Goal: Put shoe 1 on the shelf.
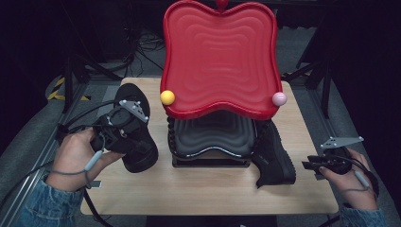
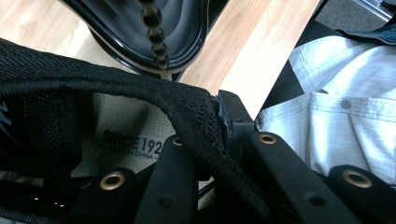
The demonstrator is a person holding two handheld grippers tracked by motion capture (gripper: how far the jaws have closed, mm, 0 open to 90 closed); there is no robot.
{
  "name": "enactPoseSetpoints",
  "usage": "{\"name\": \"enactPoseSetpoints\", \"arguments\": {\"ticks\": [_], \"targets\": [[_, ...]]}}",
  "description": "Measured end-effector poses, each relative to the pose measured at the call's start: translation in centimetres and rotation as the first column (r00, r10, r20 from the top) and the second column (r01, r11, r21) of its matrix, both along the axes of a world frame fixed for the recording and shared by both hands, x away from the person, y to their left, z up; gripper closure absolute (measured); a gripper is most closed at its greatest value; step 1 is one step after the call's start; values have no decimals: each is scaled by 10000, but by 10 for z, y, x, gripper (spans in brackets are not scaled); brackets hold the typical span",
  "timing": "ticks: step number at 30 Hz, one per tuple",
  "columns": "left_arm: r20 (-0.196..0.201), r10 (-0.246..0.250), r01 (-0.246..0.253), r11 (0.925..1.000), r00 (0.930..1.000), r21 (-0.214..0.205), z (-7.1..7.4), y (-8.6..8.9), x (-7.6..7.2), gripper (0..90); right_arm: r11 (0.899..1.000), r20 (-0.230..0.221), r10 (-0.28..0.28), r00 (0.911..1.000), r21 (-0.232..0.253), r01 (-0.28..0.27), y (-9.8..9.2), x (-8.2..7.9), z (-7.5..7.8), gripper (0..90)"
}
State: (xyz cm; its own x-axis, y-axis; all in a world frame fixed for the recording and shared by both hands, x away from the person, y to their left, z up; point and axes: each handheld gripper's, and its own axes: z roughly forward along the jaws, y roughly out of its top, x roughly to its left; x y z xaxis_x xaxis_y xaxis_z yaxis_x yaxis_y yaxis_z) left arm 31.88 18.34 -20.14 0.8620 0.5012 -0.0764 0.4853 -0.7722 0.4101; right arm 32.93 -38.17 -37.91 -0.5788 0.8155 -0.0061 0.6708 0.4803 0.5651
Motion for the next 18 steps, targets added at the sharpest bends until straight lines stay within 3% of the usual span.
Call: {"name": "enactPoseSetpoints", "arguments": {"ticks": [6,7,13,18], "targets": [[144,-347,349,9992,9993,-172,17,1,-1,853,9998,11,-178,9998,26,178,-5,-6,1,637],[351,-361,367,9992,9987,-185,20,0,-2,853,9998,11,-178,9998,26,178,-5,-6,1,637],[673,-711,703,9974,9952,143,34,-4,-5,853,9997,132,-245,9996,13,245,-8,-8,3,637],[973,-524,489,9981,9939,380,45,-6,-5,853,9997,180,-253,9995,38,252,-8,-8,2,637]]}}
